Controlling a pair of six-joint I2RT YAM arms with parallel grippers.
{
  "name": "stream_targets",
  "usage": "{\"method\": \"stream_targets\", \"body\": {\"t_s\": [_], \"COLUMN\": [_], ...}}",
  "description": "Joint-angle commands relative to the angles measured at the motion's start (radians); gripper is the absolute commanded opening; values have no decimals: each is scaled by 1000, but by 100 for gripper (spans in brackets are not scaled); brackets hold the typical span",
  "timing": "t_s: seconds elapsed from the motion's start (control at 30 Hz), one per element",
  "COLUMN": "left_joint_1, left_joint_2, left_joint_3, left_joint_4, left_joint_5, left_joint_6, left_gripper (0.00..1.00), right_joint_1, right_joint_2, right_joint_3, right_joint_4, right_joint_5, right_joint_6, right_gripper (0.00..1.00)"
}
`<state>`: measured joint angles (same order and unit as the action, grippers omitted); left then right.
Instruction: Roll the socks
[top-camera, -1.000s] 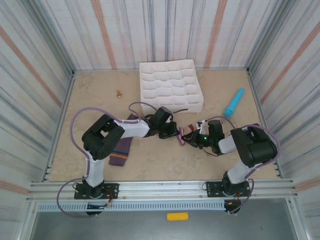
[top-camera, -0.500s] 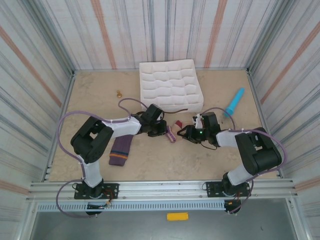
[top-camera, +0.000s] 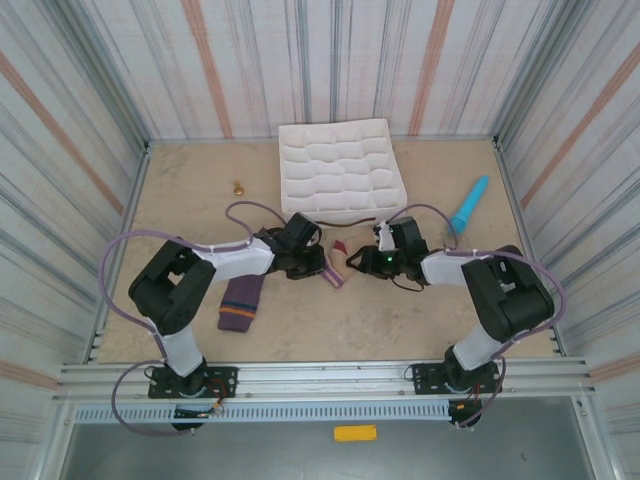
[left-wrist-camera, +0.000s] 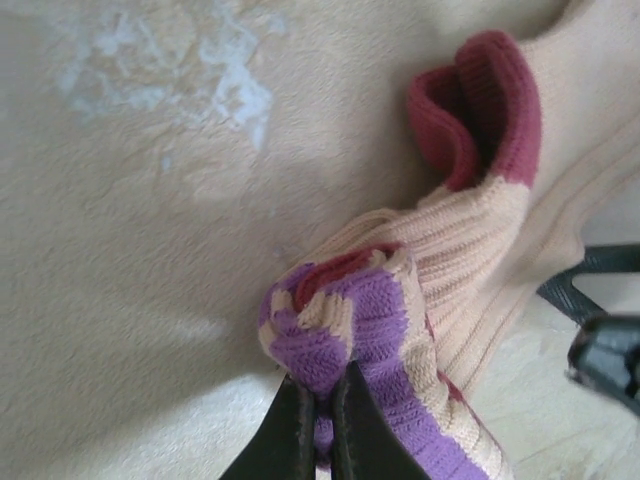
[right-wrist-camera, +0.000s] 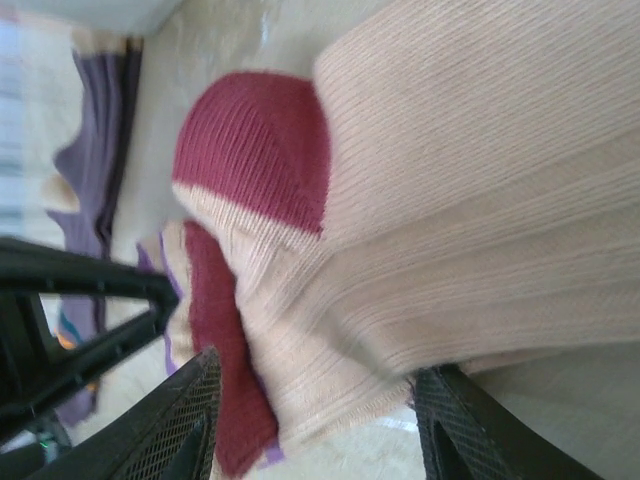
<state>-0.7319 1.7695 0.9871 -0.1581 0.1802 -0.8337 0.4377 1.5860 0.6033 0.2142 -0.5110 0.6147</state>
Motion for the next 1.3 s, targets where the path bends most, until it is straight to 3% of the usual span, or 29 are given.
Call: {"method": "stream_targets", "body": {"t_s": [0.0, 0.27, 0.43, 0.57, 0.7, 1.13, 1.27], "left_joint_1": [5, 0, 0, 0, 2, 3, 3], "left_joint_2": [-29, -51, -59, -53, -45, -37, -32], "left_joint_3": [-17, -21, -15, -9, -7, -7, -11], "left_joint_4": [-107, -142, -156, -157, -148, -129, -119], "left_joint_5": [-42, -53, -42, -27, -8, 22, 32], "left_joint_6": [-25, -22, -24, -25, -27, -32, -38], "left_gripper": [0, 0, 0, 0, 0, 0, 0], "right_joint_1": [84, 370, 601, 704, 756, 765, 754], "right_joint_2": [-114, -326, -282, -200, -112, 63, 102], "right_joint_3": [-17, -73, -76, -83, -83, -65, -56], "right_joint_4": [-149, -211, -139, -23, 78, 262, 273], "right_joint_5": [190, 566, 868, 1005, 1095, 1169, 1163], "right_joint_6": [-129, -289, -426, -509, -570, -660, -652], "right_gripper": [56, 63, 62, 59, 58, 54, 46]}}
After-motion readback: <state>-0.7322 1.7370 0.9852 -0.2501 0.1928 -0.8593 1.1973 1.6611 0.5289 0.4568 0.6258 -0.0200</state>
